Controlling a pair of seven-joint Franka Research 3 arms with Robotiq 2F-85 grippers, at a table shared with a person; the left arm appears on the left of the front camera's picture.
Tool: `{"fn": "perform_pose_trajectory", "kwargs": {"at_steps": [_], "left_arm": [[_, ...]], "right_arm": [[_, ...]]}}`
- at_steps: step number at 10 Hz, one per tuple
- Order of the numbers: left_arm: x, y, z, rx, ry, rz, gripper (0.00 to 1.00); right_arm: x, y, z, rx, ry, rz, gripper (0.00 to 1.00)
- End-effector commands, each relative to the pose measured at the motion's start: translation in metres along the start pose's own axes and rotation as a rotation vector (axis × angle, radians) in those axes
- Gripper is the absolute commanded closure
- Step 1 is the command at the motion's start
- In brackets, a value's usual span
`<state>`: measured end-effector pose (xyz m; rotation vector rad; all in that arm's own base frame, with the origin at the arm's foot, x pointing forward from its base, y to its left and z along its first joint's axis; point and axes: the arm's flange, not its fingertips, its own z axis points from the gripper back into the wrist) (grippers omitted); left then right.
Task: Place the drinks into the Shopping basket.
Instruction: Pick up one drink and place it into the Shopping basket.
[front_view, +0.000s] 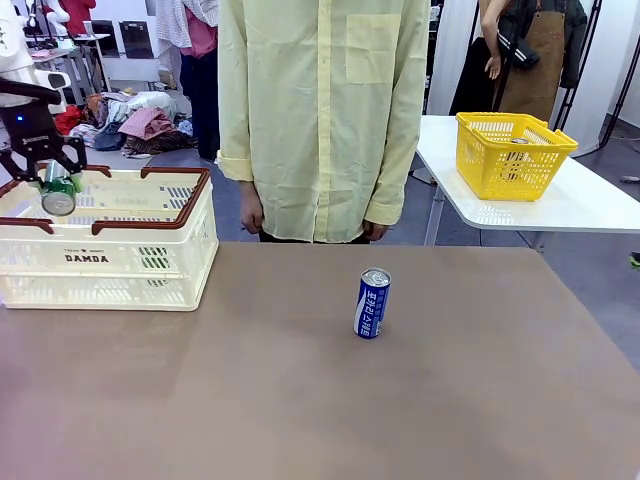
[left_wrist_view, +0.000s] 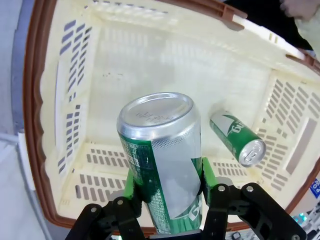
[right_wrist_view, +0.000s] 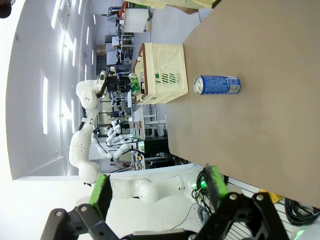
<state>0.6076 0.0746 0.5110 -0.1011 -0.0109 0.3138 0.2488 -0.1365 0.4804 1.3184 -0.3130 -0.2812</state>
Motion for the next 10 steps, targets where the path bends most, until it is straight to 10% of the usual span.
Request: {"fn": "perform_pose_trajectory", "kwargs": {"at_steps": [1, 10], "left_arm": [[-0.003, 0.002, 0.004, 0.01, 0.007, -0.021, 1.0], [0.026, 0.008, -0.072, 0.132, 0.022, -0.277, 1.0]], "right_arm": [[0.001, 0.005, -0.001, 0.017, -0.008, -0.01, 0.0], [0.001, 0.005, -0.001, 0.017, -0.008, -0.01, 0.0]]}}
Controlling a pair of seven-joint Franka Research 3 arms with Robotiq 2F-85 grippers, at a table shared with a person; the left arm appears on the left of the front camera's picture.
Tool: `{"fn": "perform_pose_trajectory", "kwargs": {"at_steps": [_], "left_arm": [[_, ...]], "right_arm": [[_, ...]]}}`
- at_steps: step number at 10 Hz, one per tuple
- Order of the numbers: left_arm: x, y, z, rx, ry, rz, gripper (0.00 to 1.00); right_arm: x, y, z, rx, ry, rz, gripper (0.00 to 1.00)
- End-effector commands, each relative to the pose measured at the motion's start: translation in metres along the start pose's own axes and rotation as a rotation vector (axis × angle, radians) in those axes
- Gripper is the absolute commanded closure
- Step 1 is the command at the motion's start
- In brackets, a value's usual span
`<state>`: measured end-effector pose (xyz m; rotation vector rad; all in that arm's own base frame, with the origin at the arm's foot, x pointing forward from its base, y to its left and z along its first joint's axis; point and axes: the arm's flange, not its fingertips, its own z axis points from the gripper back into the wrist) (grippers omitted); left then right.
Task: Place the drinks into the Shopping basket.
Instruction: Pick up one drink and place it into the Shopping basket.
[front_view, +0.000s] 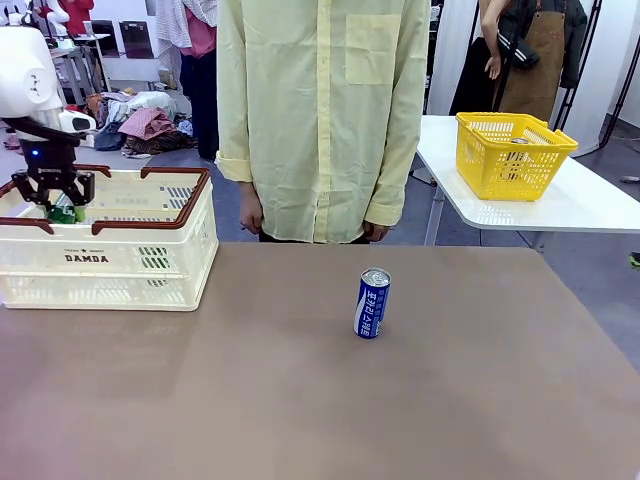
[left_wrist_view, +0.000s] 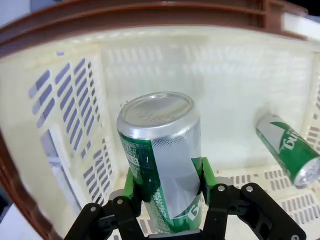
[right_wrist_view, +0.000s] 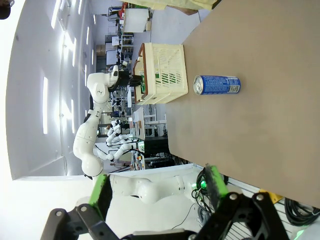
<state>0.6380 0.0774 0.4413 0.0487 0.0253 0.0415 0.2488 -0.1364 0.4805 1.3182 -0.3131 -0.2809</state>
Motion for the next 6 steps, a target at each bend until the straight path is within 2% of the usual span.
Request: {"fn": "perform_pose_trajectory", "kwargs": {"at_steps": [1, 6], "left_arm": [[-0.006, 0.01, -0.013, -0.009, -0.005, 0.009, 1.0], [-0.012, 0.018, -0.028, -0.061, -0.019, -0.036, 1.0]], "right_arm": [[0.001, 0.005, -0.001, 0.018, -0.008, -0.01, 0.0], [0.001, 0.005, -0.001, 0.018, -0.008, -0.01, 0.0]]}}
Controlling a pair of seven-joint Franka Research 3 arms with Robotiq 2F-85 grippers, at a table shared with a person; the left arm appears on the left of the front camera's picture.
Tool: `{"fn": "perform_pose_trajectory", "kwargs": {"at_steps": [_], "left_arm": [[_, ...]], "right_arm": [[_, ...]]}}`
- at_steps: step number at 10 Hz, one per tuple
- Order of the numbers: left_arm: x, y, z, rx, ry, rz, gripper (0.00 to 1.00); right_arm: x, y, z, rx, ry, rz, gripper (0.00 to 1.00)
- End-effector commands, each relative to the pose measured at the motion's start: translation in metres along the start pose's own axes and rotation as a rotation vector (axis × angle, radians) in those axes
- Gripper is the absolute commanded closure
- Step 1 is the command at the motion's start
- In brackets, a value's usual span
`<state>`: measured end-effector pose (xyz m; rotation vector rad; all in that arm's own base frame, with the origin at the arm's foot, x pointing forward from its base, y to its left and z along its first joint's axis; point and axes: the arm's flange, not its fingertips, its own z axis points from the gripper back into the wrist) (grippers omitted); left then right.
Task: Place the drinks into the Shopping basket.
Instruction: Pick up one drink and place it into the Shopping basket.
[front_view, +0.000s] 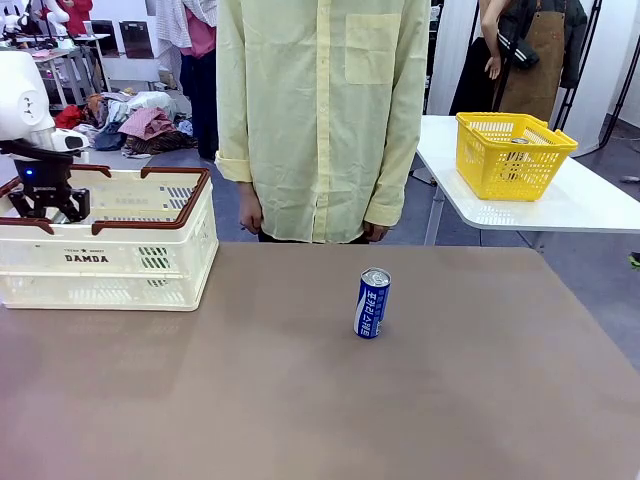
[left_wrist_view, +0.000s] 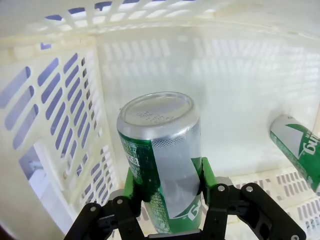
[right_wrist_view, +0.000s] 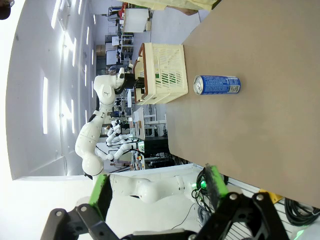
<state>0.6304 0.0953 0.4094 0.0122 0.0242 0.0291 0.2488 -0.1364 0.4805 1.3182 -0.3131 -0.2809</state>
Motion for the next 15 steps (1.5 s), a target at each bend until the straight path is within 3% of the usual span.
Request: {"fn": "perform_pose_trajectory", "kwargs": {"at_steps": [1, 2, 3, 4, 12, 13, 15], "left_arm": [[-0.003, 0.0, 0.006, -0.027, -0.012, -0.025, 1.0], [-0.002, 0.0, 0.005, -0.025, -0.005, -0.025, 1.0], [-0.001, 0.0, 0.007, -0.028, 0.001, -0.029, 0.53], [0.0, 0.0, 0.008, -0.026, 0.001, -0.03, 0.0], [-0.001, 0.0, 0.018, -0.058, -0.023, -0.06, 0.0], [0.001, 0.0, 0.03, -0.092, -0.028, -0.06, 0.0], [-0.008, 0.007, 0.095, -0.223, -0.132, -0.02, 0.0]], "right_arm": [[0.001, 0.005, -0.001, 0.018, -0.008, -0.01, 0.0], [0.001, 0.005, -0.001, 0.018, -0.008, -0.01, 0.0], [0.001, 0.005, -0.001, 0.018, -0.008, -0.01, 0.0], [0.001, 0.005, -0.001, 0.018, -0.008, -0.01, 0.0], [0.001, 0.005, -0.001, 0.018, -0.008, -0.01, 0.0], [0.001, 0.005, -0.001, 0.018, -0.008, -0.01, 0.0], [0.001, 0.005, -0.001, 0.018, -0.008, -0.01, 0.0]]}}
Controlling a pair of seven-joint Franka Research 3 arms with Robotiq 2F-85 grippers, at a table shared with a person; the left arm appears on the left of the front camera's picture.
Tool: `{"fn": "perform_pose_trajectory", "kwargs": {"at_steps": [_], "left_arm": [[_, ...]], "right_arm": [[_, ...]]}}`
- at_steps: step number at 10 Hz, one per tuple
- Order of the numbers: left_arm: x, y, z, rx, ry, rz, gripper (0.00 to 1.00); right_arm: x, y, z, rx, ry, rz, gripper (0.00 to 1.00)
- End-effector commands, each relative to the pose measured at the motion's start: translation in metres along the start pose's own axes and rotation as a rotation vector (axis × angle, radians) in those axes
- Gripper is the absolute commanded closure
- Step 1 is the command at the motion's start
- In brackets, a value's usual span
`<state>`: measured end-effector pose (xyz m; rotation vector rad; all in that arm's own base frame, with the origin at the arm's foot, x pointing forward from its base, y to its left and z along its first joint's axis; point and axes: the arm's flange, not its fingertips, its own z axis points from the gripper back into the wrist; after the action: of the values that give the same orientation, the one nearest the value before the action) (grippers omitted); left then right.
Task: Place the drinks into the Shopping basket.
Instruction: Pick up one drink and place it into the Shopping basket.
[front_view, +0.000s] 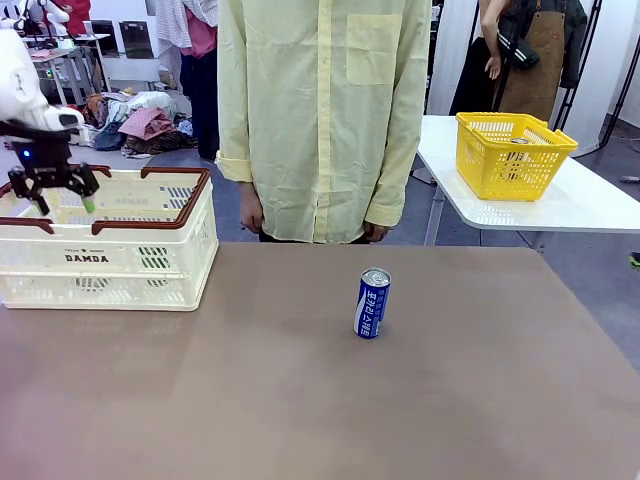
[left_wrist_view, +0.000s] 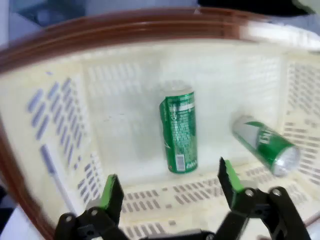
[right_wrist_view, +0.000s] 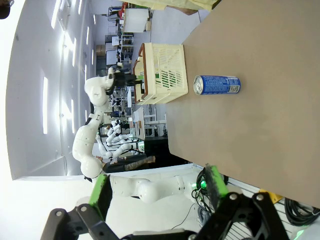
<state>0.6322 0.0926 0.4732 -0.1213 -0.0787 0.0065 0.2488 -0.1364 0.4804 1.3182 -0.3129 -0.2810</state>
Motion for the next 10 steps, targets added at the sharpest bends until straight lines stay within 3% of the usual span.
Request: {"fn": "perform_pose_trajectory", "kwargs": {"at_steps": [1, 2, 3, 5, 7, 9, 10], "left_arm": [[-0.008, 0.006, 0.07, -0.194, -0.067, 0.094, 0.0], [-0.015, 0.007, 0.104, -0.349, -0.162, 0.126, 0.0], [-0.029, 0.006, 0.124, -0.489, -0.182, 0.127, 0.0], [-0.081, 0.022, 0.14, -0.754, -0.108, 0.05, 0.0], [-0.129, 0.062, 0.13, -0.959, 0.043, -0.102, 0.0], [-0.167, 0.118, 0.091, -1.247, -0.005, -0.097, 0.0], [-0.18, 0.137, 0.066, -1.313, -0.044, -0.085, 0.0]], "right_arm": [[0.001, 0.005, 0.0, 0.018, -0.008, -0.01, 0.0], [0.001, 0.005, 0.0, 0.018, -0.008, -0.01, 0.0], [0.001, 0.005, 0.0, 0.018, -0.008, -0.01, 0.0], [0.001, 0.005, 0.0, 0.018, -0.008, -0.01, 0.0], [0.001, 0.005, 0.0, 0.018, -0.008, -0.01, 0.0], [0.001, 0.005, 0.0, 0.018, -0.008, -0.01, 0.0], [0.001, 0.005, 0.0, 0.018, -0.008, -0.01, 0.0]]}}
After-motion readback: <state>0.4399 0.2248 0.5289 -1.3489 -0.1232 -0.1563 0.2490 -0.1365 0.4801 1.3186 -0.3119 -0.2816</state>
